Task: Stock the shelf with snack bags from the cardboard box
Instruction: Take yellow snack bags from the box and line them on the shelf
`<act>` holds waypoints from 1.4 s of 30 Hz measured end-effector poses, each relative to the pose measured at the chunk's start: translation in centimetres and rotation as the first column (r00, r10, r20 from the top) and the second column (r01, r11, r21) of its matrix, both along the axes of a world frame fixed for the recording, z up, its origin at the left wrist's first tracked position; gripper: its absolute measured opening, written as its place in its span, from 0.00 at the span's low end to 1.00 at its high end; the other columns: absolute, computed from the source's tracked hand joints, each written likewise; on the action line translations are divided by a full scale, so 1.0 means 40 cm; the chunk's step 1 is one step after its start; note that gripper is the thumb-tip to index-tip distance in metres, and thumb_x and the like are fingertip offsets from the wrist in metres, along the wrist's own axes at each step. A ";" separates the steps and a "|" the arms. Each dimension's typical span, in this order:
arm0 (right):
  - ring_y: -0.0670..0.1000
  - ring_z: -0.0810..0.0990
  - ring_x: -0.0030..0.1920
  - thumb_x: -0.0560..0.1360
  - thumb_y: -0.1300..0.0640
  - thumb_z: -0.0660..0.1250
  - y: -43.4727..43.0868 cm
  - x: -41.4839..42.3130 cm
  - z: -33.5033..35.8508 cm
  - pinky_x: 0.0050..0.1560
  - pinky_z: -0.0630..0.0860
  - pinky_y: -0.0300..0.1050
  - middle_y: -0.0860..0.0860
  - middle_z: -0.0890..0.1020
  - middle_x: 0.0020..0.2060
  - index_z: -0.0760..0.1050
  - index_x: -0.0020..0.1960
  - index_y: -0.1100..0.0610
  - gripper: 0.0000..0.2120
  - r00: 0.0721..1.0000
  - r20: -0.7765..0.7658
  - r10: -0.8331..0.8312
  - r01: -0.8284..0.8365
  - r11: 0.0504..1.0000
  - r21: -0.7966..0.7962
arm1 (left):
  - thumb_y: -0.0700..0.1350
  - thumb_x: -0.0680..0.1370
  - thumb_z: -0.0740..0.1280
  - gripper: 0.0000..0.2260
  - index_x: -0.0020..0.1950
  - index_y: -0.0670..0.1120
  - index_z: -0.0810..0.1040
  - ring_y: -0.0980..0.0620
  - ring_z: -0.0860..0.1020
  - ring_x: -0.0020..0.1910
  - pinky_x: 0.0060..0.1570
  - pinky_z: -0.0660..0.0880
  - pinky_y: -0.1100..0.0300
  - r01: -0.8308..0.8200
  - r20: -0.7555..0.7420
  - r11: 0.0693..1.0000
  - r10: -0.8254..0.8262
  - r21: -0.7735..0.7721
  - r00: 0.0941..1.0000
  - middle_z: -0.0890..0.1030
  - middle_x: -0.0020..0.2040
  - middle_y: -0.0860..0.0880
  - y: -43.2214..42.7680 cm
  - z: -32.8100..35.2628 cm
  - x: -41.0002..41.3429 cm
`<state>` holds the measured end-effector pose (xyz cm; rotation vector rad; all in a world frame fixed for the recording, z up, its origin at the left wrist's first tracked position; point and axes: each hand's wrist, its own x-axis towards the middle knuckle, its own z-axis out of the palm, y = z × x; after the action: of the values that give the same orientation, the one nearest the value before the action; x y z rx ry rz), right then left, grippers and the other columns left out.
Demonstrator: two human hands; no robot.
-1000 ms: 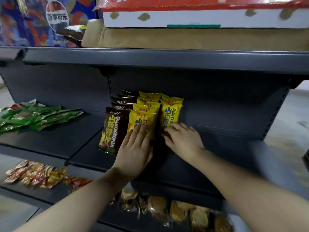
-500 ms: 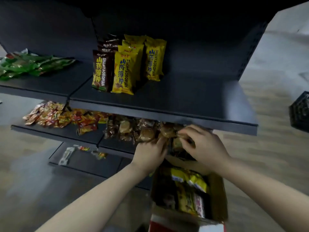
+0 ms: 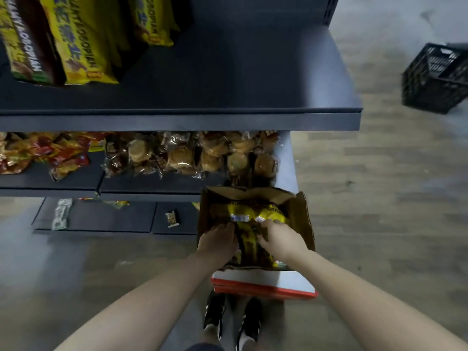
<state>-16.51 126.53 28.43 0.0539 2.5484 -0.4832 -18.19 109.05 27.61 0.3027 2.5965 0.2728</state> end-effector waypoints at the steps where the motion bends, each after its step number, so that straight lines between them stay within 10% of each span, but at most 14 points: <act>1: 0.57 0.78 0.49 0.78 0.50 0.59 0.005 -0.004 -0.024 0.36 0.73 0.46 0.55 0.76 0.52 0.70 0.60 0.56 0.14 0.998 0.053 -0.023 0.024 1.000 -0.008 | 0.49 0.81 0.53 0.14 0.64 0.46 0.69 0.44 0.74 0.60 0.53 0.73 0.52 -0.024 0.074 1.000 0.025 -0.014 0.997 0.74 0.61 0.45 0.006 -0.012 -0.004; 4: 0.57 0.74 0.43 0.77 0.53 0.61 0.014 -0.020 -0.085 0.30 0.66 0.44 0.55 0.73 0.44 0.66 0.49 0.56 0.08 0.972 0.223 -0.080 0.091 0.995 -0.042 | 0.49 0.81 0.55 0.14 0.63 0.45 0.71 0.43 0.75 0.58 0.54 0.74 0.51 -0.106 0.239 0.994 0.109 -0.022 0.965 0.75 0.60 0.45 0.016 -0.058 -0.021; 13: 0.59 0.76 0.57 0.81 0.55 0.58 -0.008 -0.052 -0.204 0.48 0.70 0.43 0.61 0.75 0.63 0.65 0.70 0.64 0.20 0.833 0.433 -0.345 0.441 0.886 -0.141 | 0.40 0.83 0.55 0.12 0.60 0.35 0.71 0.45 0.74 0.45 0.46 0.69 0.57 -0.588 0.596 0.808 0.458 0.030 0.660 0.74 0.46 0.40 0.086 -0.167 -0.080; 17: 0.60 0.72 0.65 0.81 0.52 0.60 -0.016 -0.059 -0.217 0.60 0.71 0.46 0.61 0.72 0.67 0.61 0.72 0.63 0.25 0.732 0.493 -0.470 0.625 0.751 -0.214 | 0.47 0.81 0.61 0.21 0.71 0.40 0.65 0.43 0.76 0.53 0.40 0.71 0.56 -0.743 0.669 0.668 0.535 0.038 0.516 0.75 0.62 0.38 0.103 -0.198 -0.089; 20: 0.58 0.74 0.64 0.80 0.50 0.61 -0.012 -0.065 -0.222 0.56 0.68 0.41 0.58 0.75 0.65 0.65 0.71 0.61 0.23 0.668 0.559 -0.492 0.711 0.643 -0.283 | 0.50 0.80 0.62 0.23 0.71 0.39 0.66 0.41 0.74 0.57 0.56 0.72 0.53 -0.825 0.672 0.563 0.588 0.059 0.450 0.74 0.62 0.39 0.118 -0.209 -0.095; 28: 0.50 0.71 0.65 0.79 0.54 0.62 -0.006 -0.061 -0.211 0.62 0.67 0.40 0.50 0.72 0.67 0.62 0.73 0.54 0.24 0.714 0.650 -0.259 0.618 0.670 -0.411 | 0.56 0.76 0.66 0.44 0.77 0.38 0.41 0.43 0.57 0.75 0.70 0.59 0.56 -0.789 0.655 0.614 0.589 0.018 0.473 0.52 0.77 0.40 0.135 -0.200 -0.104; 34: 0.50 0.73 0.60 0.73 0.74 0.58 0.013 -0.073 -0.217 0.52 0.69 0.36 0.51 0.76 0.63 0.74 0.66 0.55 0.26 0.698 0.698 -0.160 0.540 0.758 -0.366 | 0.56 0.64 0.78 0.56 0.78 0.44 0.44 0.44 0.57 0.75 0.72 0.59 0.50 -0.721 0.682 0.690 0.497 0.064 0.536 0.54 0.77 0.43 0.090 -0.210 -0.105; 37: 0.49 0.75 0.42 0.76 0.70 0.56 0.008 -0.070 -0.238 0.36 0.71 0.32 0.57 0.79 0.53 0.77 0.60 0.61 0.17 0.718 0.594 -0.362 0.594 0.764 -0.252 | 0.44 0.71 0.74 0.41 0.76 0.41 0.52 0.43 0.64 0.70 0.68 0.65 0.54 -0.646 0.623 0.763 0.492 0.028 0.608 0.62 0.73 0.40 0.089 -0.210 -0.102; 42: 0.58 0.78 0.51 0.80 0.59 0.57 0.013 -0.065 -0.272 0.49 0.73 0.47 0.60 0.80 0.54 0.75 0.59 0.63 0.14 0.751 0.477 -0.456 0.571 0.812 -0.124 | 0.43 0.74 0.70 0.34 0.74 0.43 0.56 0.41 0.69 0.65 0.61 0.68 0.55 -0.661 0.564 0.750 0.536 0.024 0.628 0.68 0.67 0.40 0.083 -0.217 -0.085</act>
<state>-19.11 127.03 17.53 0.7153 1.9851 -0.9107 -21.58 112.35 18.92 -0.5418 2.0157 0.7818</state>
